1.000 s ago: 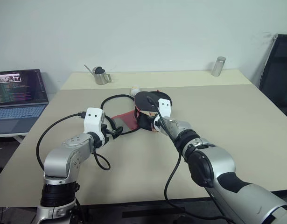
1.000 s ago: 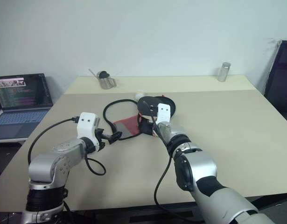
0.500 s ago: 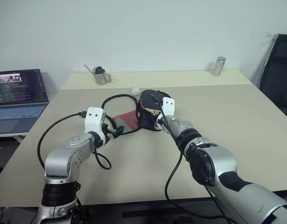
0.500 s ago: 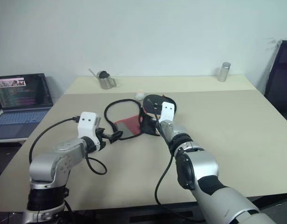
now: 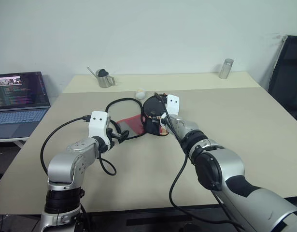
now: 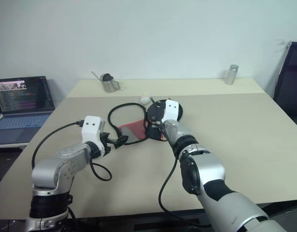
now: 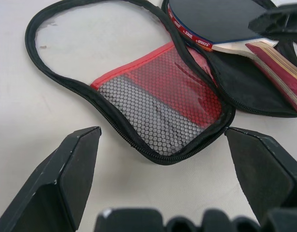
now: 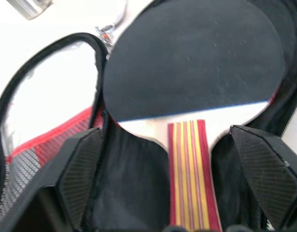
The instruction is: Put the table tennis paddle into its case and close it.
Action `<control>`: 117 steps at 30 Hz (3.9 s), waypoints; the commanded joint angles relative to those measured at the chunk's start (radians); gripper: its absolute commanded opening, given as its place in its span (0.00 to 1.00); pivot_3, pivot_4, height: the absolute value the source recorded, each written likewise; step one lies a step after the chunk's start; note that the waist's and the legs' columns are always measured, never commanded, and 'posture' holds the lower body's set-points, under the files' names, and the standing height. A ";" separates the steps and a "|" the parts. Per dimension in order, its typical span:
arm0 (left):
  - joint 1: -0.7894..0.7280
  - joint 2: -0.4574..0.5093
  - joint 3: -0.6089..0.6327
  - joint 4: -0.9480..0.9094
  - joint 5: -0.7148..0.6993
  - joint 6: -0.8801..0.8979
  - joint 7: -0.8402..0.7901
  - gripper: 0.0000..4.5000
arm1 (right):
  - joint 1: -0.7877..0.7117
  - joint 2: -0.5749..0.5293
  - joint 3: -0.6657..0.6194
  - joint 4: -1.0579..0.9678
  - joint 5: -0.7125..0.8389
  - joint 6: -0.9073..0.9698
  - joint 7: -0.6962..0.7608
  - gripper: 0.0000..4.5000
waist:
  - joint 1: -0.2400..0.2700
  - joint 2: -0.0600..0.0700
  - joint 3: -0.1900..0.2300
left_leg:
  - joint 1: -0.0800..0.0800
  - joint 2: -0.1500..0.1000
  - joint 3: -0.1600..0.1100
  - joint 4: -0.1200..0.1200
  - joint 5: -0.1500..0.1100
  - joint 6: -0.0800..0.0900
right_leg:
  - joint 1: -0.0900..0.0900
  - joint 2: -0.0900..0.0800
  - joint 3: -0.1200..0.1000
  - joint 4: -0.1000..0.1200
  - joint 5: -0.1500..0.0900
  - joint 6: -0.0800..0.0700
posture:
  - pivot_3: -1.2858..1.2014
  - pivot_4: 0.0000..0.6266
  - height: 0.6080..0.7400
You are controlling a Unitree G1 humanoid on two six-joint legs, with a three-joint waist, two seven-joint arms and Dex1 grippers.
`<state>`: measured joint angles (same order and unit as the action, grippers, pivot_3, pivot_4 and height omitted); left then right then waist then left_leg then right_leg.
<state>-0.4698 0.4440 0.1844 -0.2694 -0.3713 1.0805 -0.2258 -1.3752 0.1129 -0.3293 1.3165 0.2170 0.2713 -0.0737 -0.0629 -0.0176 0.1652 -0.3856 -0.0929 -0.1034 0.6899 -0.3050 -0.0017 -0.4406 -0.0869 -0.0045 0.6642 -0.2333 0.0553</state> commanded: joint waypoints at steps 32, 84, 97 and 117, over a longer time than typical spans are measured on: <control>-0.017 -0.017 -0.047 0.009 0.006 -0.014 -0.011 1.00 | 0.293 -0.015 0.286 -0.589 -0.114 0.471 0.164 0.65 | 0.004 0.000 0.000 | 0.000 0.000 0.000 0.001 0.000 0.000 | 0.000 0.000 0.000 0.001 0.000 0.000 | 0.52 0.24 1.00; -0.024 -0.016 -0.056 0.017 0.022 -0.015 -0.022 1.00 | 0.192 0.083 0.150 -0.586 -0.021 0.431 -0.127 0.34 | 0.005 0.000 0.000 | 0.000 0.000 0.000 0.000 0.000 0.000 | 0.000 0.000 0.000 0.000 0.000 0.000 | 0.52 0.24 1.00; -0.024 -0.018 -0.059 0.015 0.027 -0.014 -0.017 1.00 | 0.208 0.109 0.177 -0.543 0.015 0.434 -0.071 0.86 | 0.005 0.000 0.000 | 0.000 0.000 0.000 0.000 0.000 0.000 | 0.000 0.000 0.000 0.000 0.000 0.000 | 0.52 0.24 1.00; -0.135 0.063 0.006 0.250 0.050 -0.086 -0.061 1.00 | 0.391 -0.462 0.441 -1.115 0.079 0.659 0.667 0.99 | 0.023 0.000 0.000 | -0.001 -0.001 -0.002 0.000 0.000 0.000 | 0.001 0.000 -0.003 -0.002 0.000 0.000 | 0.52 0.24 1.00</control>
<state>-0.5889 0.4731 0.1636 -0.0252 -0.3313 1.0100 -0.2743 -0.9894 -0.2851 0.1044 0.2957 0.2650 0.9490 0.4633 -0.0401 -0.0180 0.1649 -0.3868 -0.0936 -0.1055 0.6900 -0.3051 -0.0015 -0.4402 -0.0871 -0.0078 0.6624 -0.2334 0.0554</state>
